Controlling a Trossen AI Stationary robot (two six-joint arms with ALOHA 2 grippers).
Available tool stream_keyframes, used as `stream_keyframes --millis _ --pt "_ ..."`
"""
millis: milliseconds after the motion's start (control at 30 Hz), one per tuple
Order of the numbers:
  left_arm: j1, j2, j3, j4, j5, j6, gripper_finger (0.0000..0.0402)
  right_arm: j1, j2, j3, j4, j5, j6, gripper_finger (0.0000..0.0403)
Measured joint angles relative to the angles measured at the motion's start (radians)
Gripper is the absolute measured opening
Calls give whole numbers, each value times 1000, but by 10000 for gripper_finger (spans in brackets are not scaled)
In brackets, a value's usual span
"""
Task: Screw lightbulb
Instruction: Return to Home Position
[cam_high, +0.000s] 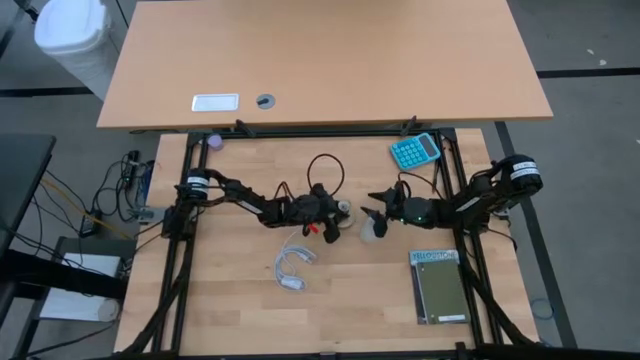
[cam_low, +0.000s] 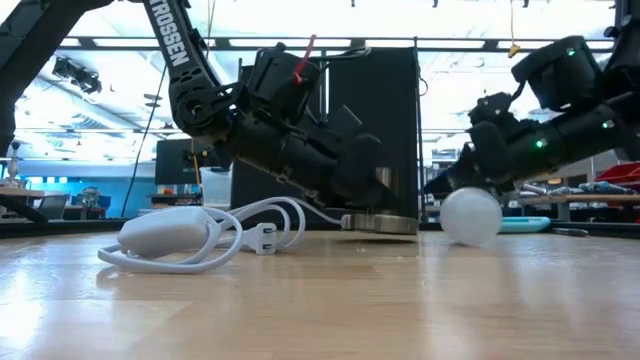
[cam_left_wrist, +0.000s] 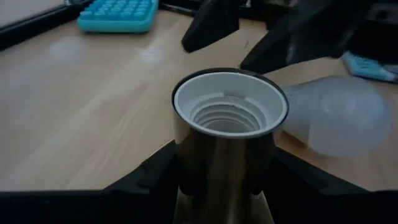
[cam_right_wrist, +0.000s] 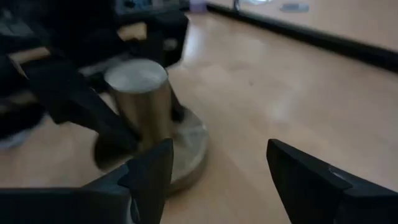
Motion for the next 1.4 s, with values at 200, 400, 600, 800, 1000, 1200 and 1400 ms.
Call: stream_keyframes --millis 200,400,600,800,1000,1200,1400 --pt "0 -2 0 17 -7 30 195 -5 0 0 90 -3 -54 256" --pt "8 -18 0 5 -13 36 196 -7 -1 1 213 -8 -79 256" --pt "27 -19 0 -49 -14 74 231 -7 -2 1 244 -8 -75 256" --pt "26 -19 0 -64 -12 131 275 11 -2 1 251 -7 -46 256" --pt "26 -24 0 -76 -12 150 287 42 -8 1 256 21 -43 256" --pt "26 -98 0 -175 -12 156 288 62 -64 1 238 26 -63 256" --pt "11 -160 0 -281 -13 156 288 103 -151 1 100 39 -35 251"
